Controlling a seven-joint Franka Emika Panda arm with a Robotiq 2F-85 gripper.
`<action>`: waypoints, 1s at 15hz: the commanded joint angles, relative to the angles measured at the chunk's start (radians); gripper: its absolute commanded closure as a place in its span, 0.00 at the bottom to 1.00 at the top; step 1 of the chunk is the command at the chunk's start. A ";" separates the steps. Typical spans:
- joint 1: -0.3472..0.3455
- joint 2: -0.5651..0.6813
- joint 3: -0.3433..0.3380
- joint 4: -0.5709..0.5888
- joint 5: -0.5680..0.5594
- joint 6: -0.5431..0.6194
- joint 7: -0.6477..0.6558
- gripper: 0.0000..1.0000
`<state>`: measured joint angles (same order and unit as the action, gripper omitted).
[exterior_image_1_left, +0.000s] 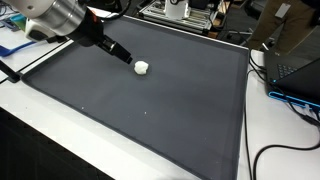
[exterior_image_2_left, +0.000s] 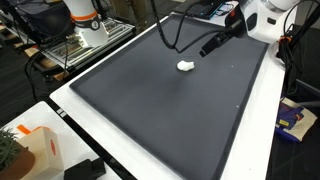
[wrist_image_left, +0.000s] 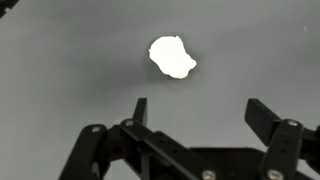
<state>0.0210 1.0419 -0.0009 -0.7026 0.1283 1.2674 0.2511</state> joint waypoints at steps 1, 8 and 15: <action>-0.012 0.074 0.005 0.089 0.013 -0.038 0.016 0.00; -0.016 0.129 0.007 0.132 0.015 -0.047 0.027 0.00; -0.015 0.149 0.008 0.153 0.015 -0.060 0.036 0.00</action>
<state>0.0134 1.1546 -0.0009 -0.6063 0.1283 1.2473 0.2599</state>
